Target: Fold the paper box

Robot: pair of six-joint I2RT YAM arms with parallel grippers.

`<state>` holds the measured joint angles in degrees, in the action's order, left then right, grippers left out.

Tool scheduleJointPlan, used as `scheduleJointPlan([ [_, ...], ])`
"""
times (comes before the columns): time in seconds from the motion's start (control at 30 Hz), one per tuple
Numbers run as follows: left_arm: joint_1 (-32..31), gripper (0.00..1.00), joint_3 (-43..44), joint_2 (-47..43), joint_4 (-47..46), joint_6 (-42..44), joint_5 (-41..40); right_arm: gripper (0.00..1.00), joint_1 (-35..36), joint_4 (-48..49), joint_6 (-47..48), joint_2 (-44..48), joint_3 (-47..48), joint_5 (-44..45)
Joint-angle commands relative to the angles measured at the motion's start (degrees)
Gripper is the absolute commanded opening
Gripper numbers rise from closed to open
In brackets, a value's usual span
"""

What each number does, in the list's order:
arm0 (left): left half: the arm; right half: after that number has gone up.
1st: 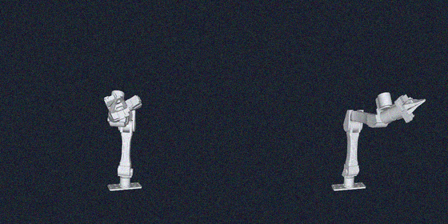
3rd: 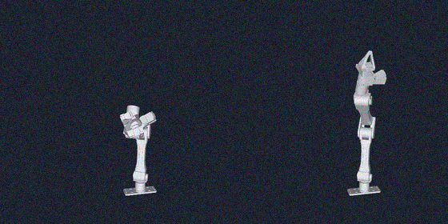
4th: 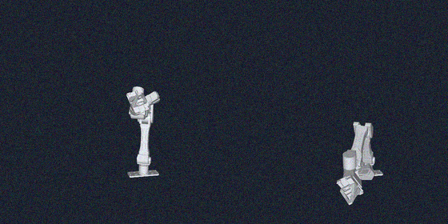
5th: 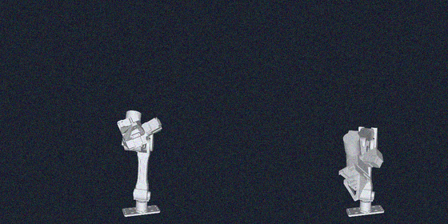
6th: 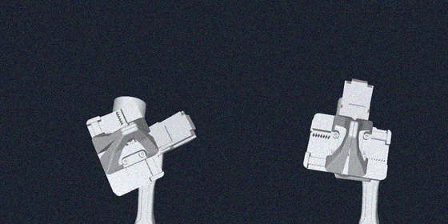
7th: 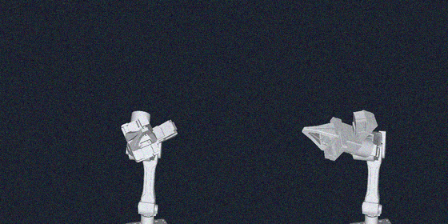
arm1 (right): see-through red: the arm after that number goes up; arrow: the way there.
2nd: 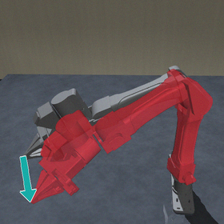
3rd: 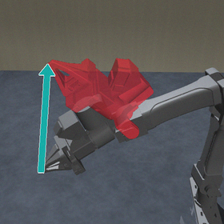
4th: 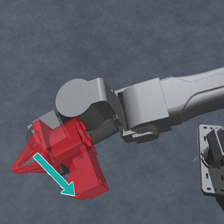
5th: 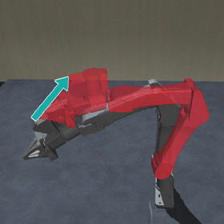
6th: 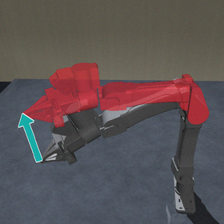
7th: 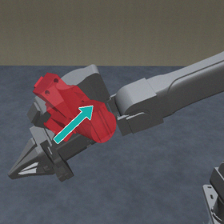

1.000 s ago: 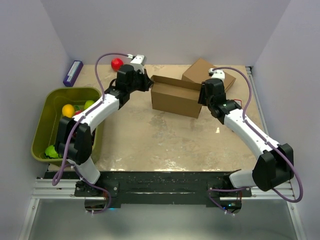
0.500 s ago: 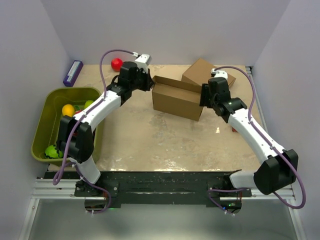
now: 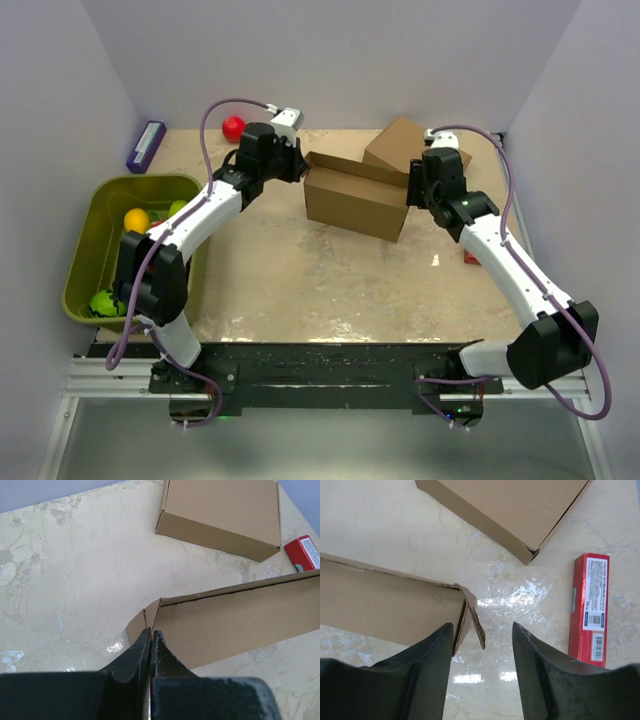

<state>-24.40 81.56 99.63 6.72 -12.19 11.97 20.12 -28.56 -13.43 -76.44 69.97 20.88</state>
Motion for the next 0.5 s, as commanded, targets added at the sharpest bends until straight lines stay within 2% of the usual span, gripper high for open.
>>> scheduleJointPlan([
  [0.0,-0.73,0.0,0.27,1.7,7.43,1.55,1.66,0.41,-0.87,2.72,2.18,-0.02,3.24,-1.81],
  [0.1,-0.73,0.0,0.35,1.53,7.6,1.55,1.48,0.23,-0.96,2.72,1.74,-0.11,3.15,-3.39],
  [0.17,-0.73,0.0,0.35,1.53,7.69,1.55,1.39,0.16,-1.05,2.63,1.48,-0.2,2.71,-4.27],
  [0.2,-0.73,0.0,0.35,1.44,7.61,1.55,1.39,0.09,-1.05,2.54,1.39,-0.28,2.54,-4.53],
  [0.3,-0.73,0.0,0.27,1.53,7.69,1.55,1.48,0.0,-1.05,2.19,0.25,-0.11,1.83,-5.41],
  [0.47,-0.91,0.0,0.27,1.62,7.43,1.2,2.36,0.0,-1.05,3.15,-3.26,0.15,0.08,-6.38],
])
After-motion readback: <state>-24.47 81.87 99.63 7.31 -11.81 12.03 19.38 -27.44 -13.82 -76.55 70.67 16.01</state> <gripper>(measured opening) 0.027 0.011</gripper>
